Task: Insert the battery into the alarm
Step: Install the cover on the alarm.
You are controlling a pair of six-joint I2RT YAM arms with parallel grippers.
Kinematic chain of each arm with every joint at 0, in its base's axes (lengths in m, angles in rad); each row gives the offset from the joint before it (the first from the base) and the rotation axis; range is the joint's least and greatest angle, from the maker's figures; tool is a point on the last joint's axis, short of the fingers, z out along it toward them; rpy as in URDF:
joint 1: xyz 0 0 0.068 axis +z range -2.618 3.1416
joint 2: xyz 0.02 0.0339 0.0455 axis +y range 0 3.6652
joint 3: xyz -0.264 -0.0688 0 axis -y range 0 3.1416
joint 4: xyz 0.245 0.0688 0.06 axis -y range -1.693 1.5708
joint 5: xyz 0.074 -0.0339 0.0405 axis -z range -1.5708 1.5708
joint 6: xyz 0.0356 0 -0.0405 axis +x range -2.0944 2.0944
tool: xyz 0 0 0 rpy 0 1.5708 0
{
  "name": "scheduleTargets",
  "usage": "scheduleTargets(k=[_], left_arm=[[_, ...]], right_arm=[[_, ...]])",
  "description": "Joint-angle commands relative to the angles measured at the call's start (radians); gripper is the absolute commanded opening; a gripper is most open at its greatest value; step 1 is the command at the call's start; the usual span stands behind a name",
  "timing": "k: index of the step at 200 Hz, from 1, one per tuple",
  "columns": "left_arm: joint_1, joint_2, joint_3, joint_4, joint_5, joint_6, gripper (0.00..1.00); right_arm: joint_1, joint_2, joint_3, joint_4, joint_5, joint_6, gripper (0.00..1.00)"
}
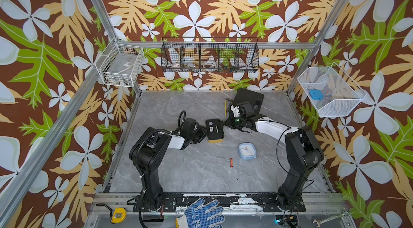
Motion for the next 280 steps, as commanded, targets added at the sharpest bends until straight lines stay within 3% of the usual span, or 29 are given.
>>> scheduleTargets(k=[1, 280], left_arm=[[0.000, -0.009, 0.003, -0.076, -0.030, 0.027, 0.51], [-0.001, -0.020, 0.009, -0.112, -0.060, 0.052, 0.53]], right_arm=[[0.011, 0.006, 0.002, 0.022, 0.013, 0.024, 0.00], [0.044, 0.125, 0.069, -0.022, 0.001, -0.058, 0.00]])
